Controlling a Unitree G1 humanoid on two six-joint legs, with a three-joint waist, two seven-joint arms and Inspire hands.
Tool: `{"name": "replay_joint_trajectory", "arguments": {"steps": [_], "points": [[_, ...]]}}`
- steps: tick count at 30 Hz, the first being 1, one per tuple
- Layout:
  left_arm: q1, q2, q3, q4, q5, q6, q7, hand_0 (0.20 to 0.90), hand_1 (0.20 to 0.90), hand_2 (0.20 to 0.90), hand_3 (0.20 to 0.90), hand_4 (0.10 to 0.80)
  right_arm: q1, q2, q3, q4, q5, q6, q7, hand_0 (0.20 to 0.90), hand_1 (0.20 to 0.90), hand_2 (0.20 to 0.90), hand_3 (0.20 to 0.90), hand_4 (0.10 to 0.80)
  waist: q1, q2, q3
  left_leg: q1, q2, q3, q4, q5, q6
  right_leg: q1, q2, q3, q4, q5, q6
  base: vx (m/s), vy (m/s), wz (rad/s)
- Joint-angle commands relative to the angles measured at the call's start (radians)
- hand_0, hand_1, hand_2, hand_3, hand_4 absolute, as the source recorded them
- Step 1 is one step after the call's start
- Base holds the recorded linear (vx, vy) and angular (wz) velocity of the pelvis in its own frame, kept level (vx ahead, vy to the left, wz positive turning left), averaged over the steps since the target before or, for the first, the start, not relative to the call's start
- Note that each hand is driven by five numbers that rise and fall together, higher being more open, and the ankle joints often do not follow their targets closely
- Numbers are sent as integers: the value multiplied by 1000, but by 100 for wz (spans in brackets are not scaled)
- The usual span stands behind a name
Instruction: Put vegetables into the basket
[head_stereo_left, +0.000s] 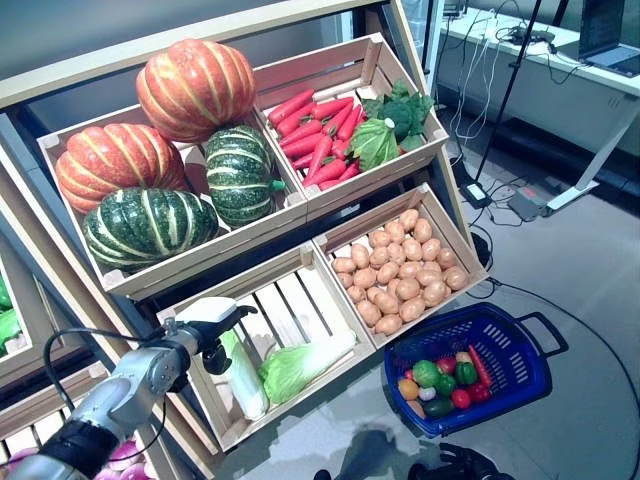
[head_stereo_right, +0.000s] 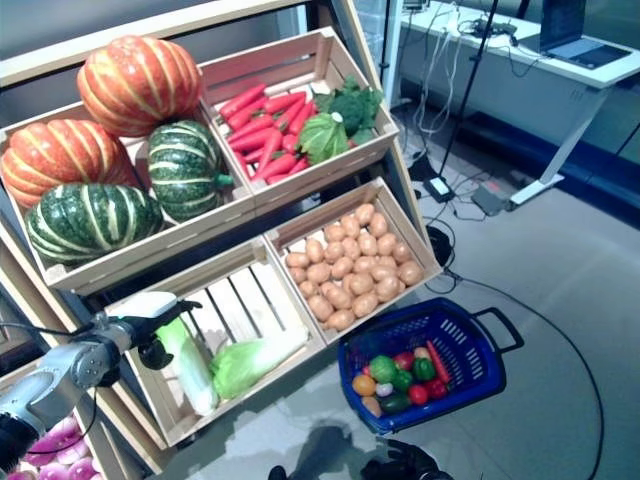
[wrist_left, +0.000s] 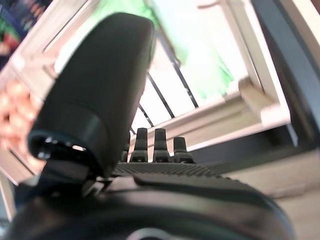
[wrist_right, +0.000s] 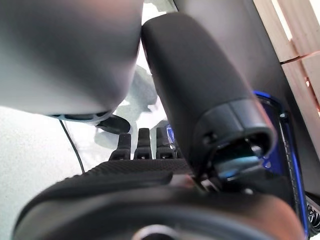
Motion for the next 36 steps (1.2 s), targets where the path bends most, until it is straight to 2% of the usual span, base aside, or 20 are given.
{"name": "replay_joint_trajectory", "arguments": {"steps": [1, 6, 8, 12, 15, 19, 21, 25, 32, 34, 35, 36], "points": [[-206, 139, 3, -69, 81, -74, 28, 900, 900, 900, 900, 800, -48, -45, 2, 13, 8, -52, 44, 900, 900, 900, 900, 800, -35, -38, 30, -32, -2, 6, 1, -2, -39, 41, -91, 35, 6, -16, 61, -7, 75, 0], [-281, 190, -33, -75, 192, -151, 34, 900, 900, 900, 900, 800, -74, -78, -4, 10, 14, -53, 50, 900, 900, 900, 900, 800, -47, -20, 67, -54, -7, 11, 1, 7, -43, 15, -87, 33, 10, -14, 51, -59, 26, -4], [-328, 199, -61, -71, 239, -159, 58, 900, 900, 900, 900, 800, -102, -97, -1, 19, 33, -57, 53, 900, 900, 900, 900, 800, -51, -13, 94, -73, -4, 7, 1, 21, -48, -6, -82, 33, 27, -19, 43, -136, -2, -1], [-443, 222, -120, -25, 288, -196, 193, 900, 900, 900, 900, 800, -156, -120, 7, 36, 63, -87, 65, 900, 900, 900, 900, 800, -54, -7, 152, -115, 4, 5, 26, 39, -57, -63, -71, 35, 95, -49, 22, -165, -31, 1], [-534, 239, -175, 67, 311, -213, 307, 900, 900, 900, 900, 800, -195, -134, 8, 41, 90, -96, 62, 900, 900, 900, 900, 800, -51, -18, 206, -200, 7, -10, 129, 29, -67, -118, -62, 42, 171, -80, 3, -183, -86, 1], [-567, 226, -200, 191, 370, -223, 429, 900, 900, 900, 900, 800, -242, -139, -1, 48, 165, -108, 45, 900, 900, 900, 900, 800, -45, -39, 263, -278, 18, -15, 201, 34, -82, -158, -53, 38, 210, -93, -12, -124, -72, -5], [-583, 211, -212, 253, 395, -217, 469, 900, 900, 900, 900, 800, -273, -139, 1, 50, 185, -121, 37, 900, 900, 900, 900, 800, -41, -50, 286, -318, 26, -8, 219, 43, -85, -186, -46, 34, 221, -95, -19, -160, -39, -2], [-611, 201, -239, 322, 409, -216, 461, 900, 900, 900, 900, 800, -306, -137, 2, 48, 212, -133, 16, 900, 900, 900, 900, 800, -36, -65, 318, -367, 34, -5, 248, 55, -83, -221, -34, 25, 244, -104, -28, -121, -39, -5], [-626, 203, -262, 347, 374, -154, 345, 900, 900, 900, 900, 800, -341, -147, -7, 45, 239, -129, -5, 900, 900, 900, 900, 800, -26, -70, 350, -424, 31, -14, 302, 68, -84, -252, -31, 20, 271, -115, -35, -51, -4, 0], [-624, 200, -260, 355, 305, -58, 325, 900, 900, 900, 900, 800, -354, -150, -8, 47, 246, -125, -3, 900, 900, 900, 900, 800, -21, -74, 363, -442, 27, -20, 325, 62, -82, -261, -36, 23, 283, -117, -35, 0, 0, 0], [-623, 200, -258, 355, 293, -51, 328, 900, 900, 900, 900, 800, -355, -151, -7, 47, 246, -125, -2, 900, 900, 900, 900, 800, -21, -74, 364, -442, 27, -21, 326, 61, -82, -261, -36, 22, 283, -117, -35, 0, 0, 0], [-615, 198, -246, 361, 234, -8, 341, 900, 900, 900, 900, 800, -359, -153, -3, 47, 248, -126, -1, 900, 900, 900, 900, 800, -18, -75, 367, -443, 25, -21, 328, 60, -80, -262, -39, 20, 283, -117, -36, 0, 0, 0]]}}
